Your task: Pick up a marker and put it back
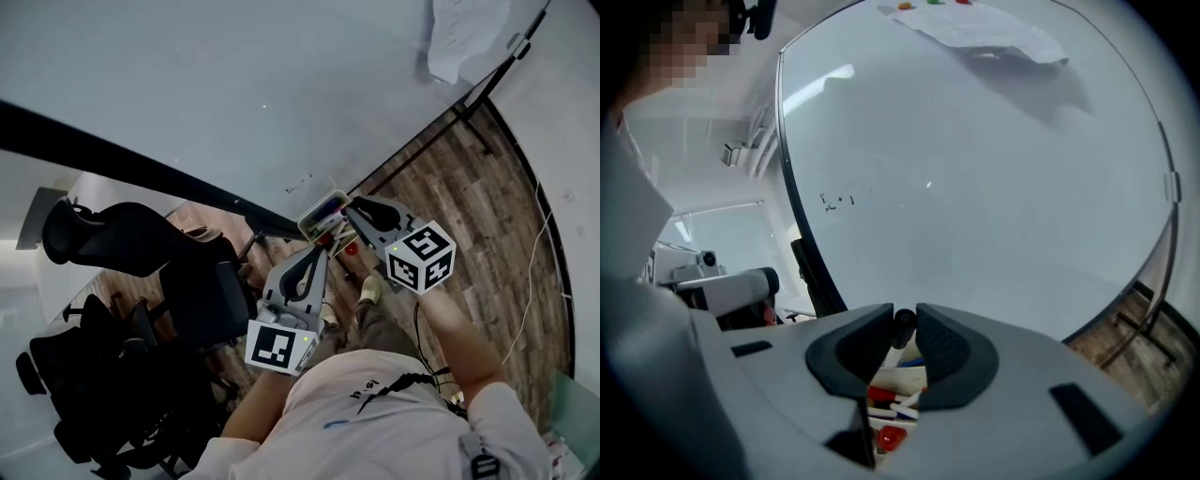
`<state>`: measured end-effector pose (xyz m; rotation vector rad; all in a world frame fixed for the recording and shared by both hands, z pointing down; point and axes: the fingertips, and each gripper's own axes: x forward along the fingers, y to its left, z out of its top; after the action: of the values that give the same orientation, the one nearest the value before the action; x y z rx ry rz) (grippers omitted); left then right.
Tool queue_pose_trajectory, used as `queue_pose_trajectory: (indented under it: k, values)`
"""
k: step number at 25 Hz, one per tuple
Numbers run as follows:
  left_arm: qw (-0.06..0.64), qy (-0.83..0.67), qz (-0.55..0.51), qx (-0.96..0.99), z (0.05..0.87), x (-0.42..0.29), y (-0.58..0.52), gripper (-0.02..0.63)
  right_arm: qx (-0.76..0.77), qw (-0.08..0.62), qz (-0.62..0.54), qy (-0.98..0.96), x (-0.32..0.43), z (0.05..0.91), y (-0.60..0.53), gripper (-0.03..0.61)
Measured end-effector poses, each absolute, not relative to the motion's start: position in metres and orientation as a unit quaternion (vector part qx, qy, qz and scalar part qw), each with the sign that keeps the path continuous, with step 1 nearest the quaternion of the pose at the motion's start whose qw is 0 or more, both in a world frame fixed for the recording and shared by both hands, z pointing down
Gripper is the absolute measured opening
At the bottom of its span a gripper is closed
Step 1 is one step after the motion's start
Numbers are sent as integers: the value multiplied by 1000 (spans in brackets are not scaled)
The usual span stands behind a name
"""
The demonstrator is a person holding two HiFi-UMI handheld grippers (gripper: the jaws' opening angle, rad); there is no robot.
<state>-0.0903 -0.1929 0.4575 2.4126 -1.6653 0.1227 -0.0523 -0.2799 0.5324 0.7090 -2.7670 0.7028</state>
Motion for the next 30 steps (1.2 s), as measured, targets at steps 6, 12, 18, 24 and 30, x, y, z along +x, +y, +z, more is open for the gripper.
queue_pose_trajectory:
  k: [6, 12, 18, 24, 30]
  values:
    - [107, -549, 36, 828, 450, -87, -184, 12, 266, 79, 206, -938, -40, 492, -270, 83]
    - [97, -528, 17, 844, 429, -85, -175, 12, 287, 54, 178, -940, -30, 444, -256, 83]
    - [90, -513, -4, 854, 401, -86, -168, 12, 296, 24, 157, -942, -21, 392, -244, 83]
    - [74, -498, -22, 864, 364, -86, -159, 12, 308, 3, 113, -945, -11, 333, -232, 83]
    - [64, -485, -40, 871, 332, -83, -152, 12, 318, -17, 72, -945, 2, 286, -221, 81]
